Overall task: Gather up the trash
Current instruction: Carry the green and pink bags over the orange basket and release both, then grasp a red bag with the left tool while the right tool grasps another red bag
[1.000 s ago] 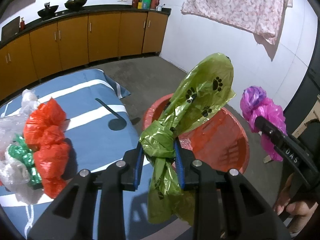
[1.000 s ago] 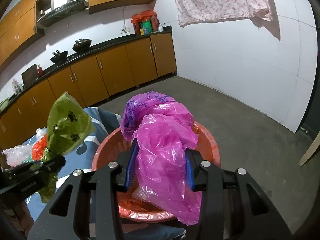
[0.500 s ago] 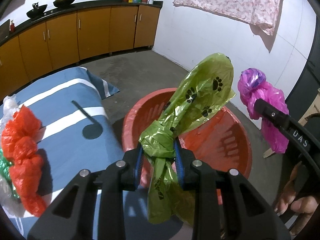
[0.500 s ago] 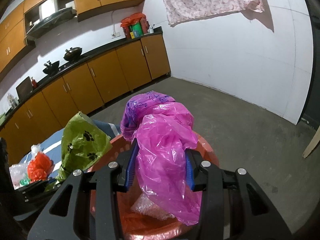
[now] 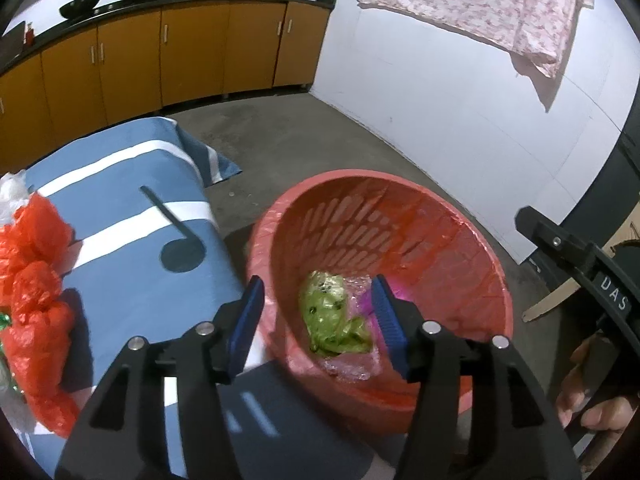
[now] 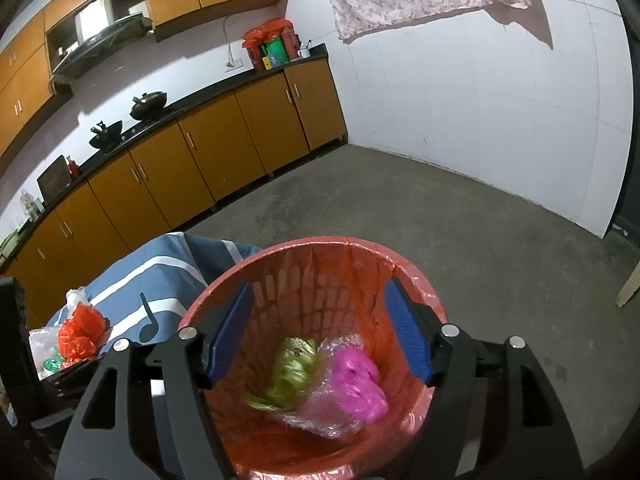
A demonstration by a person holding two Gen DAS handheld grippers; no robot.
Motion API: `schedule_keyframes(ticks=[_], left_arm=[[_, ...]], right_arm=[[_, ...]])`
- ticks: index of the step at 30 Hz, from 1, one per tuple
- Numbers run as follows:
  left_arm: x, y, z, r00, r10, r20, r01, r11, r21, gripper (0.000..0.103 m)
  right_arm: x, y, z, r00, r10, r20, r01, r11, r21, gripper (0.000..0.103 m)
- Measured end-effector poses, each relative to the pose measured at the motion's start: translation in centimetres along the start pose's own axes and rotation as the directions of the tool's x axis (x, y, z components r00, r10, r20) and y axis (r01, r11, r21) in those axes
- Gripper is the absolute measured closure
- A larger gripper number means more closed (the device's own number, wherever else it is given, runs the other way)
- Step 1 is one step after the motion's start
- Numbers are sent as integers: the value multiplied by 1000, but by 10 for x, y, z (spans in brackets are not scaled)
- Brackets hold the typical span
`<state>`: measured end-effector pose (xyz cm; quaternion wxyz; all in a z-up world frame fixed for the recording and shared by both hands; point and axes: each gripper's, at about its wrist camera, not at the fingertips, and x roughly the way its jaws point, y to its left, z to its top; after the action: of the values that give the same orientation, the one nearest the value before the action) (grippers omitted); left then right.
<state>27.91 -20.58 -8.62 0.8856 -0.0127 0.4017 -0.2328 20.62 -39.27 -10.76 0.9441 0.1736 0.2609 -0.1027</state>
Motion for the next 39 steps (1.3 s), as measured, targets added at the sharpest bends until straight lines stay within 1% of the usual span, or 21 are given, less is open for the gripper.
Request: schedule_keyframes(ticks=[3,4,5,7,12,15,17,20,23,24,25,27,28,29,30,32,33,34,35,36,39], left_arm=[[-12,9,-4,1000,19,19,-19,1000,-15,38],[-16,11,-5,999,24,24,-24,1000,-20,36],[-21,14,-7,999,29,31,-29,999,-25,35],[-35,20,-10,998,41,51,-40,999,-30,33],[-72,36,-20,990,96,106,-92,995,-41,30],[-92,46,-26,982,130,134,-125,991,-48,30],[-110,57,-31,973,162,163,-155,986,-57,30],[-139,78,-44,954,220,202,-206,975,-85,30],[-175,109,-62,926,293,240,-264,954,-144,29],[-185,120,-68,913,321,250,-287,944,-164,28],[-194,130,-73,900,351,257,-312,933,-180,28],[-212,155,-84,866,427,262,-377,900,-219,27],[-220,169,-88,851,457,257,-402,884,-239,27],[-225,180,-91,842,477,250,-418,872,-255,27],[-229,198,-95,828,513,227,-447,848,-284,27],[-232,223,-99,814,547,198,-474,821,-319,27],[-231,238,-101,805,567,173,-493,803,-335,27],[-230,246,-103,803,574,158,-501,795,-344,27],[-225,258,-104,806,577,133,-503,786,-359,27],[-222,263,-104,810,575,119,-501,783,-368,27],[-207,286,-105,831,553,63,-485,775,-404,27]], right_arm=[[-4,1,2,1000,-9,4,9,1000,-8,32],[-7,3,0,1000,-21,10,21,1000,-17,29],[-8,4,0,999,-32,17,33,999,-24,24],[-14,10,-1,998,-55,41,56,998,-41,19],[-22,28,-2,996,-57,73,63,995,-78,17],[-26,47,-6,997,-27,73,35,994,-106,16],[-28,63,-9,998,15,54,-7,990,-140,16],[-29,94,-18,997,78,25,-72,977,-200,16],[-27,128,-30,990,143,-13,-142,961,-237,16],[-27,136,-32,987,158,-24,-159,957,-244,16],[-24,149,-37,983,181,-43,-186,949,-253,16],[-18,173,-46,972,219,-81,-233,934,-269,17],[-17,182,-50,969,230,-91,-246,929,-276,18],[-15,193,-54,965,240,-102,-260,922,-287,19],[-13,204,-58,962,249,-111,-271,915,-298,20],[-6,225,-65,953,269,-137,-300,902,-311,21],[-1,233,-68,949,277,-152,-312,898,-312,22],[1,240,-70,946,280,-162,-319,895,-313,23],[7,248,-74,943,282,-178,-326,892,-314,24],[12,254,-77,940,283,-192,-332,890,-314,25],[24,268,-87,937,271,-220,-332,888,-318,25]])
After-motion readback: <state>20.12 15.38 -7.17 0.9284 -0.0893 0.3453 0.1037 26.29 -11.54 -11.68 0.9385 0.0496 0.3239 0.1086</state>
